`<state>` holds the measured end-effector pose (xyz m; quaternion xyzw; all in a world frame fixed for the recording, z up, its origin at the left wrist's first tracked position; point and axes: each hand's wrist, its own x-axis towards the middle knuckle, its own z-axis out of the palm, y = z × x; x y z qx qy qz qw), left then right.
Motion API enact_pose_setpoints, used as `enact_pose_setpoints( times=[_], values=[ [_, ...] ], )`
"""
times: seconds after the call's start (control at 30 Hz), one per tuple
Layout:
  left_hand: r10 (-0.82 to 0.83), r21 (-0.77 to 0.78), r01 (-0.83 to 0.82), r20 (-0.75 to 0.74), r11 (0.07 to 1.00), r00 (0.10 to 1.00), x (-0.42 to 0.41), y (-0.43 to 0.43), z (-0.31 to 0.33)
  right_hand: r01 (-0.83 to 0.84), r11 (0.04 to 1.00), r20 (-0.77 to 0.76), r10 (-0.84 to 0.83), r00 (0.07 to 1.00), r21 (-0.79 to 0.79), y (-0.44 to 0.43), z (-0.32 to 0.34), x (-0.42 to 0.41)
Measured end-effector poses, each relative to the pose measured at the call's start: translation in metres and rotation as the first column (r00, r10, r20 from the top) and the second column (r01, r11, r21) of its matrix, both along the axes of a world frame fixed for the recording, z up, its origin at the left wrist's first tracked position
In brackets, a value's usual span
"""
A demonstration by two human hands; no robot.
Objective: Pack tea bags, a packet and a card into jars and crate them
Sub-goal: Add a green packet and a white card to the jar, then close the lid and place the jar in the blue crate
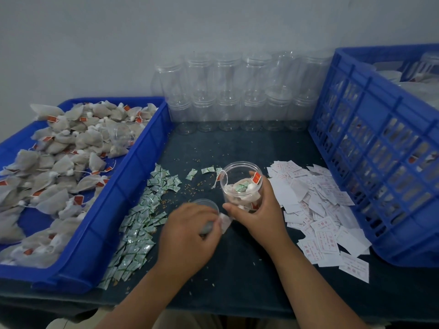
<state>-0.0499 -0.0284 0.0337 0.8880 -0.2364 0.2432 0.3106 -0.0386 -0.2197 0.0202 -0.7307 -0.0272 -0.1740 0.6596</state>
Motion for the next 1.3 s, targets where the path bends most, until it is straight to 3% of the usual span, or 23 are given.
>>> enact_pose_setpoints(
  times=[0.07,0.1,0.17,0.27,0.37,0.43,0.6,0.63,0.67,0.73,0.77,0.8,0.9,1.03,1.2,1.3],
  values=[
    [0.064,-0.399,-0.147,-0.214,0.905,0.975,0.001,-0.003,0.028,-0.004,1.0,-0.004,0.004,1.0,0.004,0.0,0.0,0.0],
    [-0.007,-0.546,-0.175,-0.316,0.819,0.949,0.003,-0.006,0.042,-0.008,1.0,-0.005,0.008,1.0,0.004,0.001,0.001,0.0],
    [-0.119,-0.657,-0.169,-0.37,0.735,0.921,0.013,-0.012,0.064,-0.029,1.0,0.0,0.029,1.0,0.003,0.001,0.003,-0.001],
    [-0.031,-0.397,-0.128,-0.37,0.909,0.928,0.031,-0.025,0.079,-0.06,0.998,0.025,0.06,0.998,-0.005,0.003,0.004,-0.002],
    [0.064,-0.195,-0.145,-0.369,0.97,0.927,0.042,-0.035,0.075,-0.077,0.997,0.046,0.077,0.996,-0.008,0.004,0.004,-0.005],
    [0.087,-0.179,-0.153,-0.331,0.972,0.94,0.046,-0.035,0.071,-0.083,0.996,0.046,0.084,0.995,-0.009,0.003,0.004,-0.004],
    [0.11,-0.364,-0.266,-0.396,0.892,0.912,0.049,-0.015,0.058,-0.042,0.999,0.036,0.043,0.998,-0.033,0.0,0.003,-0.003],
    [0.14,-0.284,-0.282,-0.431,0.916,0.891,0.048,-0.005,0.048,-0.039,0.999,0.03,0.04,0.999,-0.034,0.0,0.003,-0.003],
    [0.198,-0.105,-0.279,-0.476,0.955,0.857,0.045,0.004,0.035,-0.039,0.999,0.026,0.04,0.999,-0.031,0.001,0.003,-0.003],
    [0.354,0.355,-0.187,-0.494,0.916,0.794,0.035,0.016,0.011,-0.035,0.999,0.029,0.036,0.999,-0.028,0.001,0.002,-0.002],
    [0.398,0.463,-0.168,-0.462,0.87,0.792,0.031,0.018,0.002,-0.029,0.999,0.03,0.03,0.999,-0.035,0.002,0.003,-0.001],
    [0.405,0.474,-0.18,-0.43,0.862,0.807,0.028,0.019,-0.005,-0.025,0.999,0.033,0.026,0.999,-0.045,0.002,0.003,-0.001],
    [0.331,0.197,-0.27,-0.44,0.943,0.835,0.024,0.017,-0.009,-0.03,0.998,0.032,0.032,0.999,-0.056,0.003,0.002,-0.001],
    [0.224,-0.11,-0.355,-0.599,0.928,0.769,0.028,0.009,0.002,-0.056,0.998,0.009,0.057,0.998,-0.041,0.002,0.001,-0.003],
    [-0.02,-0.557,-0.449,-0.642,0.698,0.766,0.044,0.006,0.033,-0.065,0.997,-0.015,0.065,0.998,-0.043,0.001,0.002,-0.006],
    [-0.392,-0.761,-0.409,-0.623,0.503,0.677,0.051,-0.001,0.055,-0.088,0.995,-0.011,0.087,0.996,-0.042,0.002,0.004,-0.007]
  ],
)
